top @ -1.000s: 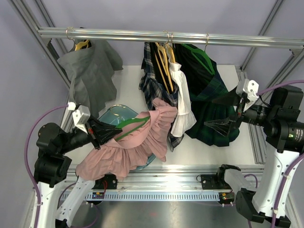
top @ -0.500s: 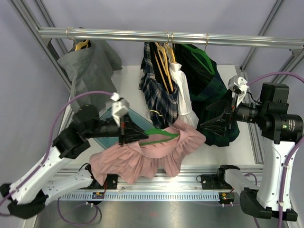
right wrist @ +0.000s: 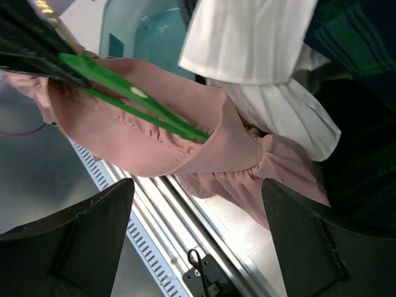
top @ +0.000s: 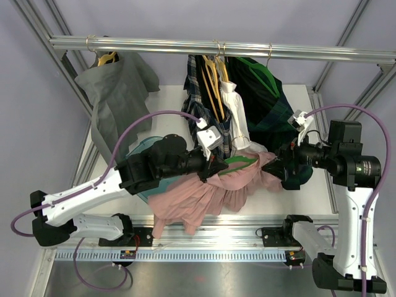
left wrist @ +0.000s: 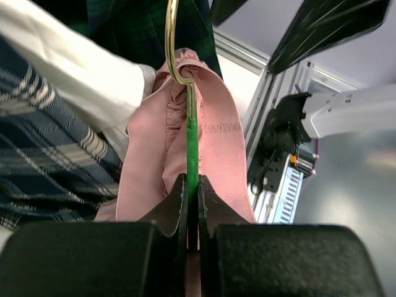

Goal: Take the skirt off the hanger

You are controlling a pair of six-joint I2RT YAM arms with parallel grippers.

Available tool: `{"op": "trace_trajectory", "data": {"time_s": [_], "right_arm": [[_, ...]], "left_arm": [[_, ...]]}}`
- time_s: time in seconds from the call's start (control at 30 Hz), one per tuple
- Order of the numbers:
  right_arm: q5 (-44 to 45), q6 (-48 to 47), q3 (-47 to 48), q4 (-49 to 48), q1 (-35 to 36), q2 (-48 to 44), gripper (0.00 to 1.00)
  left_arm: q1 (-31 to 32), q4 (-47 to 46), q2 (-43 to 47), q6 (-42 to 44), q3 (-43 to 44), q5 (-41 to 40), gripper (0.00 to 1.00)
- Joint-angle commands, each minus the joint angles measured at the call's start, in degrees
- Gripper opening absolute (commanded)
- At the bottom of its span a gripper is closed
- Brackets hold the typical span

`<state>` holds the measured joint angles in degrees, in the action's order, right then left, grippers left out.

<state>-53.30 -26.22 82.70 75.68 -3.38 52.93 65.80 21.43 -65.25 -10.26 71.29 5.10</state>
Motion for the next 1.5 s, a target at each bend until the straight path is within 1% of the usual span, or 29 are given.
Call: {"op": "trace_trajectory", "data": {"time_s": [0.0, 0.13, 0.23, 0.33, 0.37, 0.47, 0.5, 0.57, 0.6, 0.7, 0.73, 0.83, 0.93, 0.97, 1.03, 1.07, 1.13, 1.17, 1.23, 1.27, 1.37, 1.47], "right_arm": [[6.27, 3.54, -3.14, -5.80, 0.48, -0.19, 0.91], [9.26, 5.91, -4.56, -9.14, 1.53, -0.28, 0.89], [12.68, 7.23, -5.61, -11.25, 3.11, -0.02, 0.85], [16.20, 7.76, -6.93, -12.57, 4.96, 0.25, 0.77], [17.60, 7.93, -7.54, -13.01, 5.65, 0.42, 0.72], [18.84, 8.46, -8.60, -13.89, 6.54, 0.95, 0.64], [19.19, 8.64, -9.39, -14.33, 7.15, 1.12, 0.56], [20.85, 9.60, -10.18, -16.00, 7.59, 1.39, 0.46], [21.30, 9.78, -10.19, -16.44, 7.86, 1.56, 0.34], [23.50, 10.40, -10.80, -18.54, 7.86, 1.74, 0.15], [24.11, 10.57, -11.06, -19.77, 7.86, 1.74, 0.00], [26.48, 10.49, -12.47, -21.97, 7.86, 1.30, 0.00], [32.97, 9.96, -14.14, -25.48, 7.77, 0.16, 0.00], [37.52, 9.78, -15.01, -26.54, 7.60, -0.28, 0.00], [41.85, 8.64, -16.24, -29.25, 6.46, -0.63, 0.00], [42.22, 8.29, -17.12, -29.80, 5.58, -0.63, 0.00], [41.18, 7.41, -17.57, -30.85, 3.82, -0.28, 0.00], [40.56, 7.15, -17.92, -31.12, 0.68, 0.42, 0.00], [39.50, 6.53, -18.27, -31.64, -0.92, 1.03, 0.00], [39.24, 6.36, -18.79, -31.73, -1.80, 1.65, 0.00], [38.36, 6.53, -19.76, -32.61, -1.98, 2.53, 0.00], [38.36, 7.14, -19.94, -33.49, -2.25, 3.23, 0.00]], "left_arm": [[1.78, -11.05, -1.80, 0.51, 4.39, -4.84, 0.00], [3.63, -12.64, -3.74, -0.11, 4.21, -7.65, 0.00], [4.25, -14.22, -3.74, -0.46, 3.34, -8.62, 0.00], [4.51, -15.10, -3.48, -0.72, 2.63, -9.23, 0.00], [4.51, -15.36, -3.22, -0.81, 2.46, -9.23, 0.00], [4.60, -15.72, -2.69, -0.99, 1.58, -9.15, 0.00], [4.69, -15.80, -2.51, -1.08, 1.14, -9.06, 0.00], [4.69, -16.33, -2.07, -1.08, 0.52, -8.36, 0.00], [4.69, -16.51, -1.90, -1.08, 0.17, -8.18, 0.00], [4.69, -17.30, -0.15, -0.64, -1.76, -7.04, 0.00], [4.77, -17.65, 0.30, -0.46, -3.42, -6.60, 0.00], [4.77, -18.36, 3.63, 0.33, -5.97, -5.72, 0.00], [4.69, -16.34, 7.76, 1.73, -9.58, -6.94, 0.00], [4.69, -15.81, 8.99, 2.17, -12.37, -7.38, 0.00], [4.69, -15.20, 13.02, 2.53, -15.20, -8.26, 0.00], [4.69, -14.58, 14.53, 2.61, -17.82, -8.70, 0.00], [4.69, -12.48, 17.08, 2.70, -20.12, -9.84, 0.00], [4.69, -11.94, 20.14, 2.44, -22.05, -10.11, 0.00], [4.69, -10.72, 23.40, 2.44, -24.25, -10.72, 0.00], [4.69, -10.36, 26.46, 2.35, -25.05, -10.90, 0.00], [4.69, -9.13, 31.57, 2.44, -27.60, -11.34, 0.00], [4.69, -7.37, 33.43, 2.79, -28.22, -10.64, 0.00]]}}
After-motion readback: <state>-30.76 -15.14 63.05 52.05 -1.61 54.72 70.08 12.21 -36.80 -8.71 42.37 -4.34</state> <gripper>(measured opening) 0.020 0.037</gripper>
